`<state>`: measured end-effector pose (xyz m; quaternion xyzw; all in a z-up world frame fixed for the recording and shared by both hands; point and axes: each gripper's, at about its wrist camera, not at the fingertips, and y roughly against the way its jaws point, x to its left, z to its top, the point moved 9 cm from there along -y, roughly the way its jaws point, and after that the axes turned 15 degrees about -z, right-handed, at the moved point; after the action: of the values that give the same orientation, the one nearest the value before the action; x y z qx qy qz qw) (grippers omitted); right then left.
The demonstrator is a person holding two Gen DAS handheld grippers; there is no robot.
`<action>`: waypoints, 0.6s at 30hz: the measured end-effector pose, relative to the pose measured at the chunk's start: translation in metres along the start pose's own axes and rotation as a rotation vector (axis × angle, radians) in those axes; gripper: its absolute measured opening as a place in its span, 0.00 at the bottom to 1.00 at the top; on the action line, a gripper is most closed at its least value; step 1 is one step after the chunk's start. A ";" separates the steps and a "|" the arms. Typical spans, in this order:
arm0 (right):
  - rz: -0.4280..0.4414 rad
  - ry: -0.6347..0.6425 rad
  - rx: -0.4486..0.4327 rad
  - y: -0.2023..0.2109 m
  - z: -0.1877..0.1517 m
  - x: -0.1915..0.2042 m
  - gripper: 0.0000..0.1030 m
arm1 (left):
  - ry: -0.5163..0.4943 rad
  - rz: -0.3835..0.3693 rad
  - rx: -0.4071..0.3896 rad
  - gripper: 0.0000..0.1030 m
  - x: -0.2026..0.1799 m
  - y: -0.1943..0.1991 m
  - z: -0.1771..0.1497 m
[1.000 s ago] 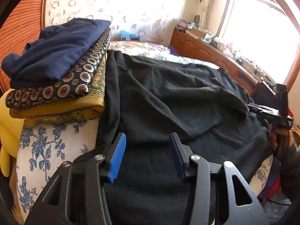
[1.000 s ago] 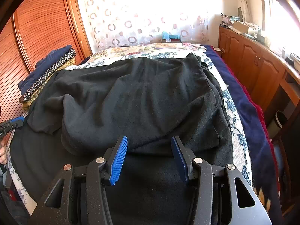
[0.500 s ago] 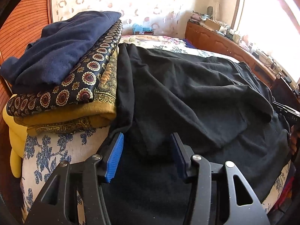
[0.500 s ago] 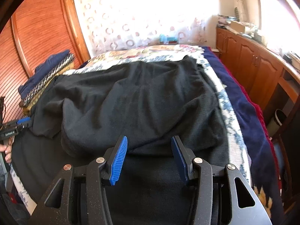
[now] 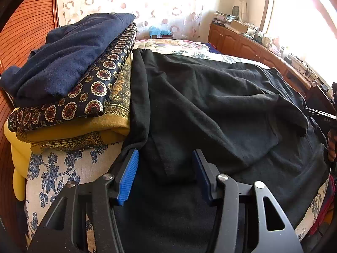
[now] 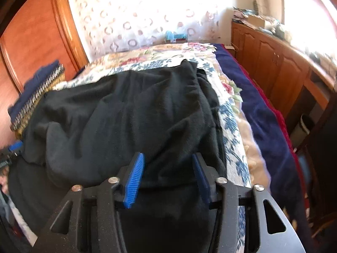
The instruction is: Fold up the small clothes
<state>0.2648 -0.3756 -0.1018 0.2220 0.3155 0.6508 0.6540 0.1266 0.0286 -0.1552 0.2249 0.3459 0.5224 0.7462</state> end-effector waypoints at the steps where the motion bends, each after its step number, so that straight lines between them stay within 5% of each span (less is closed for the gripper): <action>1: -0.022 0.027 -0.004 -0.001 0.000 0.003 0.31 | 0.002 0.000 -0.004 0.30 0.001 0.001 0.000; 3: -0.046 0.078 -0.021 0.001 -0.001 0.010 0.10 | -0.002 -0.021 -0.003 0.14 0.000 0.001 0.001; 6: -0.074 0.135 -0.058 0.008 -0.001 0.016 0.03 | -0.035 -0.013 -0.008 0.09 -0.003 0.004 0.001; 18: -0.069 0.073 -0.224 0.075 0.006 -0.010 0.01 | -0.023 -0.063 -0.179 0.07 -0.009 0.073 0.021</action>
<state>0.2158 -0.3809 -0.0434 0.1128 0.2719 0.6668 0.6846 0.0947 0.0470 -0.0880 0.1523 0.2962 0.5250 0.7832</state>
